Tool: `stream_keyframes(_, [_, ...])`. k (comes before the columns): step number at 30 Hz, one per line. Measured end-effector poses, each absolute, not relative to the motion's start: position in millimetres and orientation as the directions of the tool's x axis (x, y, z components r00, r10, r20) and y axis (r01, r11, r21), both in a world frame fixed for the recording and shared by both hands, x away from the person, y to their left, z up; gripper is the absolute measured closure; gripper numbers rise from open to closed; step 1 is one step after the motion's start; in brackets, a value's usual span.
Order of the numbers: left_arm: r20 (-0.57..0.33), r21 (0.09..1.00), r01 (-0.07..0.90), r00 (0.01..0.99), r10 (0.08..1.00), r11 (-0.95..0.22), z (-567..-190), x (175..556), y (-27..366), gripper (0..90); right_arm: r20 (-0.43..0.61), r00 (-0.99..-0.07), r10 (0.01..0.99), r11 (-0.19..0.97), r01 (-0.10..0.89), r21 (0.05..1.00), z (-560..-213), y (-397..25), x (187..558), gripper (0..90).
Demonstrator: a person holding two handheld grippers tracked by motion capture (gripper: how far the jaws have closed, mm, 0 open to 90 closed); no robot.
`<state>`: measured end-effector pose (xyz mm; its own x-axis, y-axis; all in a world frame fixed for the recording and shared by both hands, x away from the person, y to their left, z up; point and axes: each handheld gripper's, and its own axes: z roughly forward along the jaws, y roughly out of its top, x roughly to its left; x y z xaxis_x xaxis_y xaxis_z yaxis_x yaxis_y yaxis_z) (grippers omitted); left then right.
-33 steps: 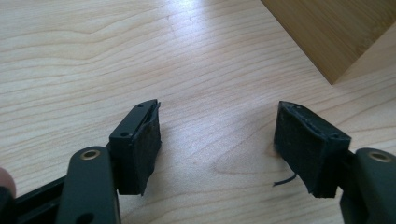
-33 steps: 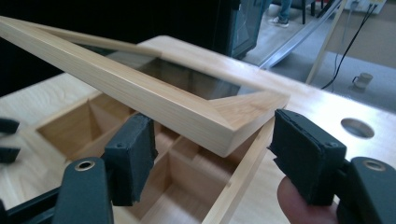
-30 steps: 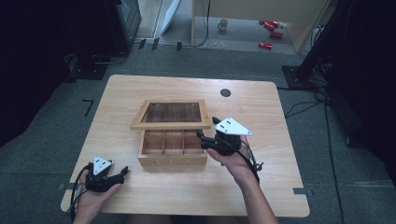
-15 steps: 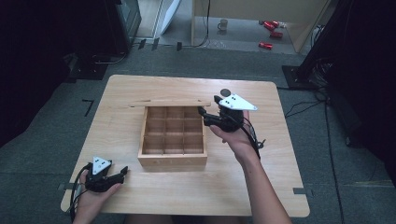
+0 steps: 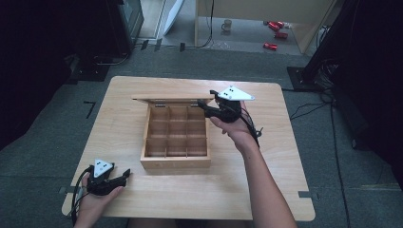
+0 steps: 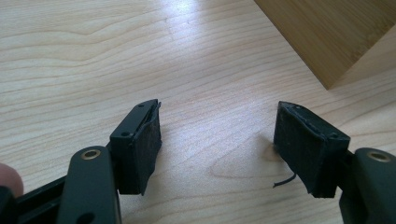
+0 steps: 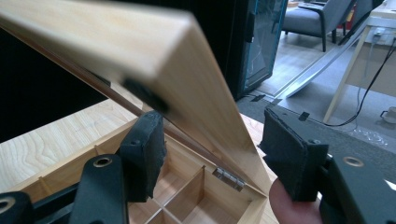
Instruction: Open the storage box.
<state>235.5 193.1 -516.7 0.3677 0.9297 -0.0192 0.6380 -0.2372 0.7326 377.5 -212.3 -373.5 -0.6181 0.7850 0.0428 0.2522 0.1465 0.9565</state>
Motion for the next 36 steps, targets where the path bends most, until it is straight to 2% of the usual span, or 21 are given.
stream_keyframes(9, [-0.03,0.733,0.639,0.373,0.927,-0.233,-517,236,194,33.1,0.024,-0.618,0.786,0.186,0.274,0.944,-392,-206,399,43.1])
stream_keyframes(13, [-0.031,0.734,0.638,0.373,0.927,-0.233,-517,236,194,33.4,0.036,-0.62,0.784,0.154,0.251,0.956,-396,-208,406,44.2])
stream_keyframes(19, [-0.04,0.735,0.639,0.375,0.926,-0.227,-516,236,195,33.6,0.099,-0.642,0.76,0.106,0.273,0.956,-398,-214,417,44.7])
stream_keyframes(28, [-0.052,0.737,0.639,0.375,0.926,-0.218,-517,237,195,33.7,0.146,-0.624,0.768,0.057,0.293,0.954,-398,-213,435,45.2])
stream_keyframes(36, [-0.059,0.737,0.64,0.38,0.923,-0.216,-516,237,196,33.7,0.144,-0.599,0.788,0.046,0.291,0.956,-397,-211,448,48.0])
